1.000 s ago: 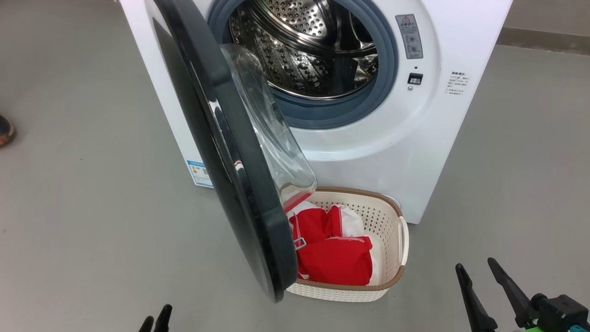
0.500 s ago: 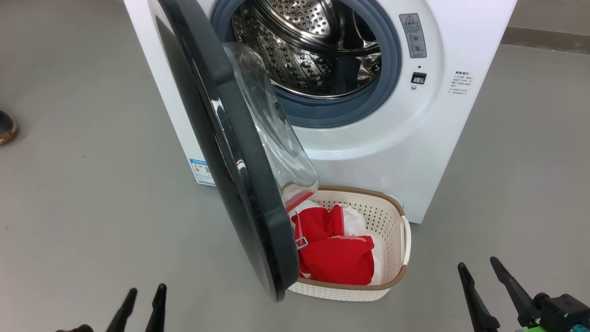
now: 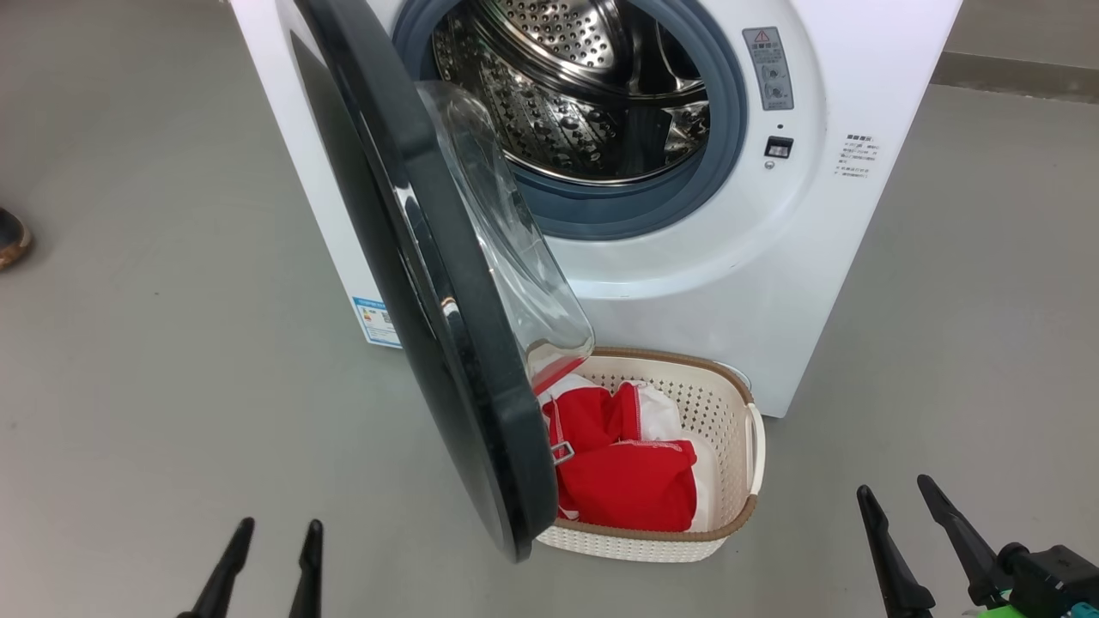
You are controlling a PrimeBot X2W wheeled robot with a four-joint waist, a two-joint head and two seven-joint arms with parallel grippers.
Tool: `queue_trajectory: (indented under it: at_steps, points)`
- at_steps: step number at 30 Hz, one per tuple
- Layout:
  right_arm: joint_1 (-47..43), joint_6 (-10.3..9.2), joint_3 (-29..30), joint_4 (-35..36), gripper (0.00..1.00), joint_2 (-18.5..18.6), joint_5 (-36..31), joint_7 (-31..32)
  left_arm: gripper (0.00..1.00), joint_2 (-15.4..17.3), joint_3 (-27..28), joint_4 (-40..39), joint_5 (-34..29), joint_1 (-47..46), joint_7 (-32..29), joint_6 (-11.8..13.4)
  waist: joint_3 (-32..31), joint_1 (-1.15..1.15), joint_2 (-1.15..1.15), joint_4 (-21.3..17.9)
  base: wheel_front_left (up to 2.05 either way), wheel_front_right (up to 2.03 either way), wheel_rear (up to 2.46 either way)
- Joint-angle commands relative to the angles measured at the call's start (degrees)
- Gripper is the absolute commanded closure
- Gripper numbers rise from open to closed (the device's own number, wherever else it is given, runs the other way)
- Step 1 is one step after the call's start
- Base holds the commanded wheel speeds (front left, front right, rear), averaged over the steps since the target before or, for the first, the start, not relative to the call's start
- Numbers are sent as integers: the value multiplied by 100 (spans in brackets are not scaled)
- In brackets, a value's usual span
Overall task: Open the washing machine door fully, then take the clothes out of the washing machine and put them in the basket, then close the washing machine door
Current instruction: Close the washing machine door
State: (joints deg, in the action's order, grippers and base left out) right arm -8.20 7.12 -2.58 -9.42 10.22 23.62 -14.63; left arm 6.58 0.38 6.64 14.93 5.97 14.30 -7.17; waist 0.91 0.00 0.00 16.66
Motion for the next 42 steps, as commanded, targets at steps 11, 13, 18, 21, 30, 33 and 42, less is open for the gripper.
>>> queue_trajectory:
  at_steps: [11, 13, 18, 21, 30, 33, 42]
  points:
    - [112, 36, -48, 127, 0, 81, -78, -37, 0, -49, 200, -5, -125, -53, 70, -32, -3, 0, 0, -23, 0, 0, 0]
    - [112, 36, -45, 129, 0, 79, -79, -37, 0, -48, 206, 3, -123, -63, 70, -32, -7, 0, 0, -24, 0, 0, 0]
    - [106, 36, -49, 136, 0, 72, -80, -37, 0, -31, 213, 21, -108, -87, 70, -32, -26, 0, 0, -21, 0, 0, 0]
    - [105, 36, -56, 137, 0, 70, -77, -37, 11, -26, 225, 38, 77, -122, 70, -32, -34, 0, 0, -16, 0, 0, 0]
    - [131, 36, -62, 128, 0, 58, -73, -37, 100, 247, 260, 67, 1392, -371, 70, -32, -30, 0, 0, -22, 0, 0, 0]
    - [139, 36, -61, 126, 0, 56, -72, -37, 100, 419, 297, 47, 2111, -507, 70, -32, -21, 0, 0, -32, 0, 0, 0]
    - [151, 36, -72, 137, 0, 67, -68, -37, 100, 1286, -25, -123, 4229, -913, 70, -32, 24, 0, 0, -76, 0, 0, 0]
